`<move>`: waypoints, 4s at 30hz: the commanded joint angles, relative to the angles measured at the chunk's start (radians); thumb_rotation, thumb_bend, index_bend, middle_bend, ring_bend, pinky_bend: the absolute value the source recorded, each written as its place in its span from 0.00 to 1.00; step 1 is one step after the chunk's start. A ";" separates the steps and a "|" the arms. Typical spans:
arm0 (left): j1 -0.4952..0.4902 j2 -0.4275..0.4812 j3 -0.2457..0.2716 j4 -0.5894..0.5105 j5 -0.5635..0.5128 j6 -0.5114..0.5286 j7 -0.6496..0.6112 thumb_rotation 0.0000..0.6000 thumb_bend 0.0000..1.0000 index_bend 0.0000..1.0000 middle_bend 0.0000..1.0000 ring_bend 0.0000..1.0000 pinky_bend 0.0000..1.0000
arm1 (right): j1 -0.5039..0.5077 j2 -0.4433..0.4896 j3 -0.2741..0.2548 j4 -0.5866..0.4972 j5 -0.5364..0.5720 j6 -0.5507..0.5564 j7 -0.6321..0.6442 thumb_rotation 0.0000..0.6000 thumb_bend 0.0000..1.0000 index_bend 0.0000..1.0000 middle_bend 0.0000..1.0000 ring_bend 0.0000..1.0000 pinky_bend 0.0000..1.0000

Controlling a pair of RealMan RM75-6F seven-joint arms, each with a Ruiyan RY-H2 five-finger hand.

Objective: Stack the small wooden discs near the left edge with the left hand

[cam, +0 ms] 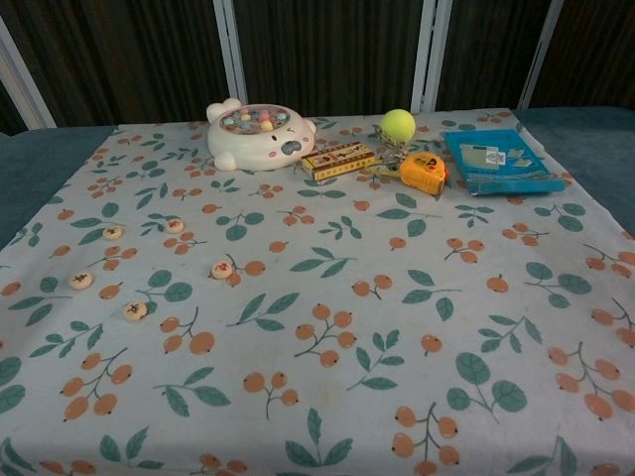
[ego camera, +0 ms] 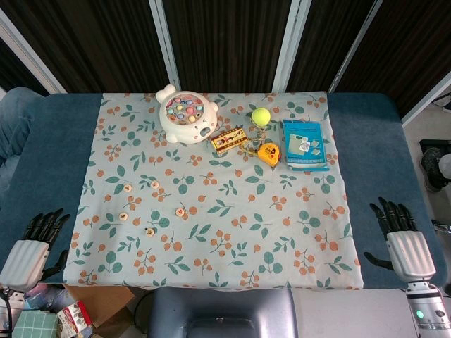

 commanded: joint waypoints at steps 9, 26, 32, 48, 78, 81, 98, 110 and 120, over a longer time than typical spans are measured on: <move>-0.003 -0.111 -0.030 0.055 0.041 0.079 -0.022 1.00 0.47 0.06 0.42 0.44 0.65 | -0.001 -0.002 -0.003 -0.003 -0.014 0.006 0.001 1.00 0.15 0.00 0.00 0.00 0.00; -0.109 -0.380 -0.027 0.143 -0.008 -0.112 -0.118 1.00 0.48 0.40 1.00 1.00 1.00 | 0.008 -0.020 0.008 0.004 0.020 -0.019 -0.027 1.00 0.15 0.00 0.00 0.00 0.00; -0.144 -0.444 -0.054 0.160 -0.058 -0.165 -0.022 1.00 0.47 0.35 1.00 1.00 1.00 | 0.012 -0.019 0.008 0.003 0.026 -0.030 -0.030 1.00 0.15 0.00 0.00 0.00 0.00; -0.197 -0.576 -0.105 0.266 -0.175 -0.232 0.100 1.00 0.45 0.33 1.00 1.00 1.00 | 0.014 -0.014 0.005 0.001 0.031 -0.038 -0.025 1.00 0.15 0.00 0.00 0.00 0.00; -0.233 -0.639 -0.103 0.387 -0.239 -0.285 0.131 1.00 0.45 0.39 1.00 1.00 1.00 | 0.013 -0.013 0.006 0.000 0.034 -0.035 -0.022 1.00 0.15 0.00 0.00 0.00 0.00; -0.234 -0.642 -0.102 0.391 -0.238 -0.284 0.124 1.00 0.45 0.40 1.00 1.00 1.00 | 0.012 -0.013 0.006 0.001 0.035 -0.033 -0.023 1.00 0.15 0.00 0.00 0.00 0.00; -0.246 -0.651 -0.103 0.387 -0.244 -0.286 0.119 1.00 0.45 0.41 1.00 1.00 1.00 | 0.014 -0.014 0.006 -0.003 0.042 -0.041 -0.033 1.00 0.15 0.00 0.00 0.00 0.00; -0.249 -0.652 -0.105 0.390 -0.243 -0.279 0.116 1.00 0.45 0.49 1.00 1.00 1.00 | 0.014 -0.017 0.007 -0.002 0.044 -0.040 -0.037 1.00 0.15 0.00 0.00 0.00 0.00; -0.262 -0.612 -0.176 0.370 -0.274 -0.252 0.086 1.00 0.45 0.51 1.00 1.00 1.00 | 0.015 -0.016 0.008 -0.001 0.047 -0.043 -0.034 1.00 0.15 0.00 0.00 0.00 0.00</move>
